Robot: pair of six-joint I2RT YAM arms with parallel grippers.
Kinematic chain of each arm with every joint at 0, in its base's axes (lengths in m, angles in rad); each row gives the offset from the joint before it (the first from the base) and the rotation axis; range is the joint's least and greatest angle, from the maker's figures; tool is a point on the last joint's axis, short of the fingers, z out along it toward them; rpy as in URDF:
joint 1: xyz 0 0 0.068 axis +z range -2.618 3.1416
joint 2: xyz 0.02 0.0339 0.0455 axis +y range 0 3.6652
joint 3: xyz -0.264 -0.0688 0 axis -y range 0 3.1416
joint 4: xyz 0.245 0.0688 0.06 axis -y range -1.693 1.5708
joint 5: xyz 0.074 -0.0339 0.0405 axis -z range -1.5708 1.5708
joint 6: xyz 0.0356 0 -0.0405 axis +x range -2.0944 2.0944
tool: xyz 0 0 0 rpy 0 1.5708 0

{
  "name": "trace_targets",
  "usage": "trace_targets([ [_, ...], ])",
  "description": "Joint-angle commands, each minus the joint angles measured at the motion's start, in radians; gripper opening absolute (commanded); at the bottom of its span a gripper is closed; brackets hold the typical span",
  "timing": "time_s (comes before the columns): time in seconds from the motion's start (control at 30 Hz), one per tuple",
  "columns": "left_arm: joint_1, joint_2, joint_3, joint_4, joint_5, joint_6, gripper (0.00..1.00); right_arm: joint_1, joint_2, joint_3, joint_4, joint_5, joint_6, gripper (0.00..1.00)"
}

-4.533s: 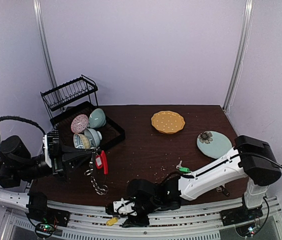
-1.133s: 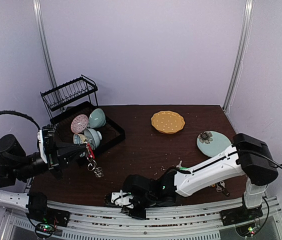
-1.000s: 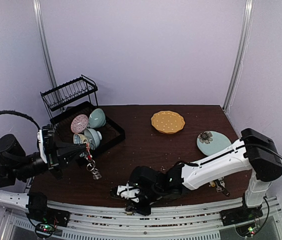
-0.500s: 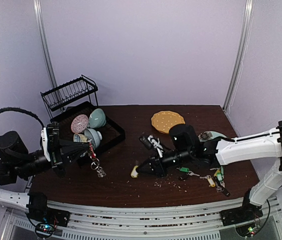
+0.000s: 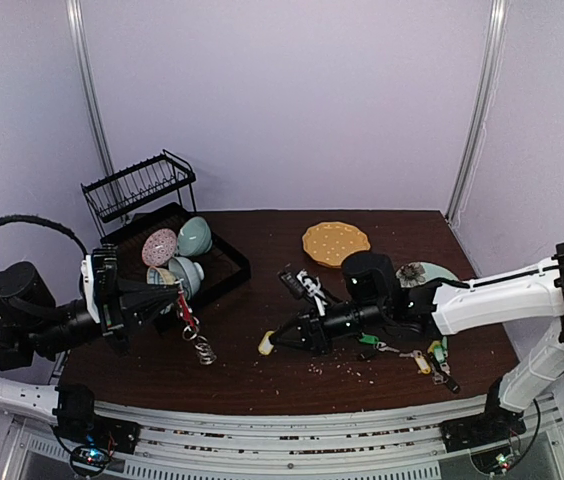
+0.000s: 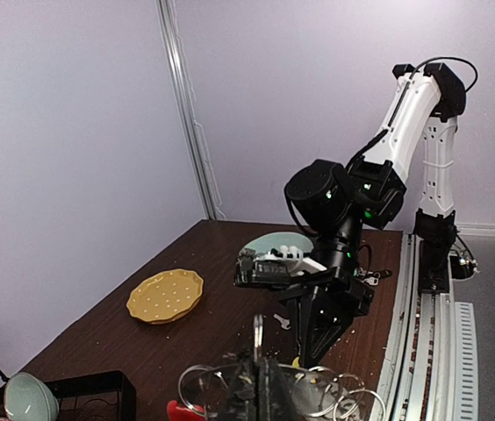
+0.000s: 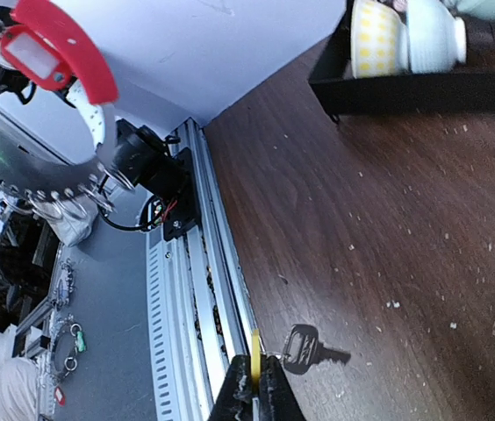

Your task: Put the keys on the keyring

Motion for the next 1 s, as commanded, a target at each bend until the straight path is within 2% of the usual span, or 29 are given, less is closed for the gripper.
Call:
trace_targets([
  [0.0,-0.001,-0.017,0.014,0.054,0.0,0.006,0.0,-0.044,0.049,-0.12,0.11,-0.017,0.156,0.0],
  [0.07,-0.001,-0.011,0.012,0.055,-0.001,0.008,0.0,-0.07,0.075,-0.163,0.18,-0.027,0.216,0.0],
  [0.13,-0.001,-0.009,0.012,0.057,-0.002,0.012,0.0,-0.107,0.102,-0.172,0.181,-0.015,0.247,0.0],
  [0.3,-0.001,-0.009,0.014,0.059,0.0,0.013,0.0,-0.174,0.124,-0.151,0.039,0.078,0.236,0.0],
  [0.33,-0.001,-0.01,0.014,0.059,0.0,0.013,0.0,-0.181,0.121,-0.14,-0.01,0.109,0.219,0.05],
  [0.43,-0.001,-0.01,0.012,0.061,-0.003,0.015,0.0,-0.207,0.104,-0.093,-0.213,0.23,0.169,0.32],
  [0.5,-0.001,-0.008,0.012,0.062,-0.005,0.017,0.0,-0.212,0.077,-0.055,-0.328,0.351,0.103,0.4],
  [0.6,-0.001,-0.005,0.014,0.062,-0.004,0.021,0.0,-0.19,0.019,-0.028,-0.399,0.485,-0.013,0.39],
  [0.67,-0.001,-0.004,0.014,0.062,-0.006,0.022,0.0,-0.146,0.003,-0.017,-0.382,0.451,-0.108,0.36],
  [0.73,-0.001,-0.005,0.013,0.063,-0.006,0.023,0.0,-0.117,0.03,0.029,-0.397,0.359,-0.181,0.26],
  [0.8,-0.001,-0.003,0.015,0.064,-0.008,0.023,0.0,-0.115,0.088,0.097,-0.467,0.37,-0.157,0.16],
  [0.83,-0.001,-0.002,0.016,0.064,-0.007,0.023,0.0,-0.117,0.118,0.128,-0.503,0.388,-0.136,0.17],
  [0.87,0.0,0.0,0.018,0.064,-0.007,0.022,0.0,-0.113,0.139,0.143,-0.515,0.385,-0.108,0.22],
  [0.97,-0.001,0.002,0.017,0.064,-0.008,0.024,0.0,-0.055,0.143,0.098,-0.416,0.413,-0.014,0.35],
])
